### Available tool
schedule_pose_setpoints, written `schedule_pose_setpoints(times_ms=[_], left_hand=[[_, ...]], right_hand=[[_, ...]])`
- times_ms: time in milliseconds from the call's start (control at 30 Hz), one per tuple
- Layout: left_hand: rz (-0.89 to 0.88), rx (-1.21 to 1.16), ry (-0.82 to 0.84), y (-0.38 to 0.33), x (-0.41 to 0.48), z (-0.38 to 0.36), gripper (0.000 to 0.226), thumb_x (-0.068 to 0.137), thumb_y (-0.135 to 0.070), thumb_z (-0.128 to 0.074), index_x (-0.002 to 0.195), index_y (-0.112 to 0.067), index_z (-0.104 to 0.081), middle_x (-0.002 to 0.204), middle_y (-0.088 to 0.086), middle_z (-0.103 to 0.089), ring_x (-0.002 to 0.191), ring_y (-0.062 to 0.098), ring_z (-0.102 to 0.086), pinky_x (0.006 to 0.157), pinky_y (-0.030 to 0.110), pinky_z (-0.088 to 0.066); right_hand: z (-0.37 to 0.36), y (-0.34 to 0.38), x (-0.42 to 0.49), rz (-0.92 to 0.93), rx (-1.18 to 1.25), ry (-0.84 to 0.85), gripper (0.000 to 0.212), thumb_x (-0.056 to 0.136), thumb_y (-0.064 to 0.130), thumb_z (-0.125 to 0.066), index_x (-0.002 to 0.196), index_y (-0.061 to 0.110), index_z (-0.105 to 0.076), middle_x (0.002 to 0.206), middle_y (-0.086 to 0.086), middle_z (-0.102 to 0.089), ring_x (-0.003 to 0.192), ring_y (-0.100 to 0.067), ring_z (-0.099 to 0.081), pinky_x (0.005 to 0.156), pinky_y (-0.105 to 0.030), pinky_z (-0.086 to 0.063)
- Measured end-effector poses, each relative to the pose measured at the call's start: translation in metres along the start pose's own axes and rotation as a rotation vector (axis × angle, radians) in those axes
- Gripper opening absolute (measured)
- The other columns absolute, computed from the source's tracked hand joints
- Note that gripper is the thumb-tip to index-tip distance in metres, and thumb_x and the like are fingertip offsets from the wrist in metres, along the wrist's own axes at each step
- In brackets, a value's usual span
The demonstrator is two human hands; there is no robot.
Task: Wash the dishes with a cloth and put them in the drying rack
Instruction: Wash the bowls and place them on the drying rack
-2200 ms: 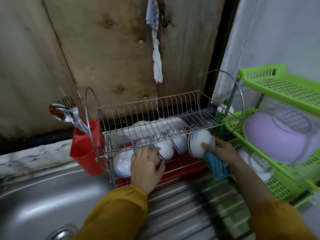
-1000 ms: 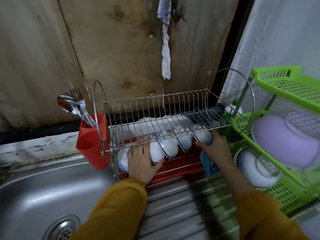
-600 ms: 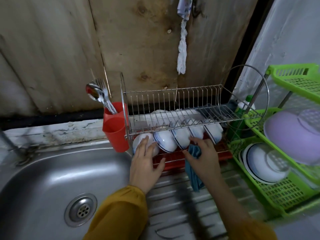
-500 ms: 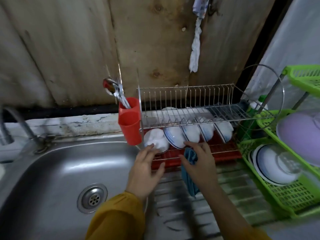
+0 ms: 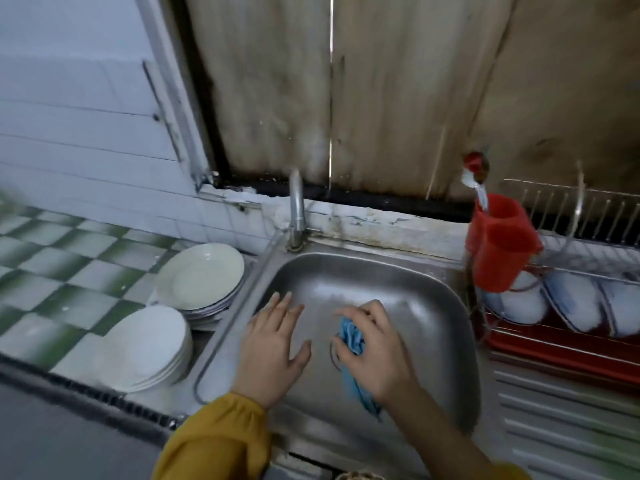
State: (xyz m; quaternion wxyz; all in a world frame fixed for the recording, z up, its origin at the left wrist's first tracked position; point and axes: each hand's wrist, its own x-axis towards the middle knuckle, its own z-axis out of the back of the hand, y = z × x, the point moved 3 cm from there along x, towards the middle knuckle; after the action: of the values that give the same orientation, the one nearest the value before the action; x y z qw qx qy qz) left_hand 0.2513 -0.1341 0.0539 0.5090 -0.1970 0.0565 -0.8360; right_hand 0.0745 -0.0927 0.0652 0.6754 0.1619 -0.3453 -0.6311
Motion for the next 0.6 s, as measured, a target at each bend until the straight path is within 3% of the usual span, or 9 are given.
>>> schedule_pose_setpoints(times_ms=[67, 200, 367, 433, 533, 600], left_hand=[[0.068, 0.08, 0.0, 0.039, -0.007, 0.013, 0.061, 0.078, -0.046, -0.045, 0.123, -0.01, -0.064, 0.132, 0.013, -0.06, 0.122, 0.032, -0.058, 0.101, 0.037, -0.035], [0.194, 0.15, 0.046, 0.109, -0.021, 0.03, 0.061, 0.079, -0.047, -0.043, 0.124, -0.011, -0.064, 0.132, 0.014, -0.061, 0.121, 0.035, -0.058, 0.091, 0.046, -0.052], [0.301, 0.121, 0.105, 0.186, -0.042, 0.033, 0.055, 0.07, -0.029, -0.075, 0.12, -0.006, -0.066, 0.128, 0.021, -0.062, 0.116, 0.042, -0.06, 0.089, 0.053, -0.051], [0.308, 0.134, 0.119, 0.215, -0.052, 0.03, 0.052, 0.075, -0.029, -0.072, 0.122, -0.006, -0.065, 0.13, 0.021, -0.06, 0.118, 0.041, -0.059, 0.093, 0.052, -0.05], [0.334, 0.106, 0.225, 0.245, -0.063, 0.022, 0.055, 0.094, -0.032, -0.057, 0.144, -0.013, -0.044, 0.154, 0.011, -0.036, 0.144, 0.03, -0.032, 0.115, 0.042, -0.028], [0.338, 0.126, 0.316, 0.261, -0.068, 0.017, 0.06, 0.097, -0.039, -0.05, 0.151, -0.02, -0.031, 0.161, 0.004, -0.022, 0.148, 0.022, -0.019, 0.119, 0.035, -0.018]], right_hand=[[-0.031, 0.029, 0.018, 0.083, 0.005, 0.059, 0.037, 0.087, 0.029, -0.069, 0.122, 0.03, -0.06, 0.107, 0.013, -0.035, 0.089, -0.006, -0.053, 0.079, -0.026, -0.05], [-0.085, 0.083, 0.052, 0.196, -0.065, 0.184, 0.039, 0.088, 0.031, -0.066, 0.126, 0.032, -0.055, 0.11, 0.011, -0.035, 0.09, -0.015, -0.058, 0.08, -0.033, -0.053], [-0.151, 0.135, 0.099, 0.285, -0.158, 0.38, 0.041, 0.086, 0.017, -0.063, 0.126, 0.028, -0.059, 0.114, 0.002, -0.043, 0.096, -0.027, -0.061, 0.083, -0.046, -0.052], [-0.174, 0.153, 0.115, 0.353, -0.24, 0.453, 0.042, 0.088, 0.016, -0.061, 0.128, 0.03, -0.058, 0.115, 0.002, -0.043, 0.097, -0.027, -0.061, 0.082, -0.041, -0.051], [-0.198, 0.177, 0.132, 0.437, -0.364, 0.576, 0.044, 0.092, 0.014, -0.058, 0.131, 0.034, -0.056, 0.115, 0.003, -0.044, 0.095, -0.025, -0.059, 0.067, -0.033, -0.039], [-0.217, 0.188, 0.14, 0.475, -0.409, 0.642, 0.046, 0.092, 0.01, -0.057, 0.131, 0.034, -0.058, 0.114, 0.003, -0.046, 0.097, -0.024, -0.059, 0.066, -0.031, -0.034]])
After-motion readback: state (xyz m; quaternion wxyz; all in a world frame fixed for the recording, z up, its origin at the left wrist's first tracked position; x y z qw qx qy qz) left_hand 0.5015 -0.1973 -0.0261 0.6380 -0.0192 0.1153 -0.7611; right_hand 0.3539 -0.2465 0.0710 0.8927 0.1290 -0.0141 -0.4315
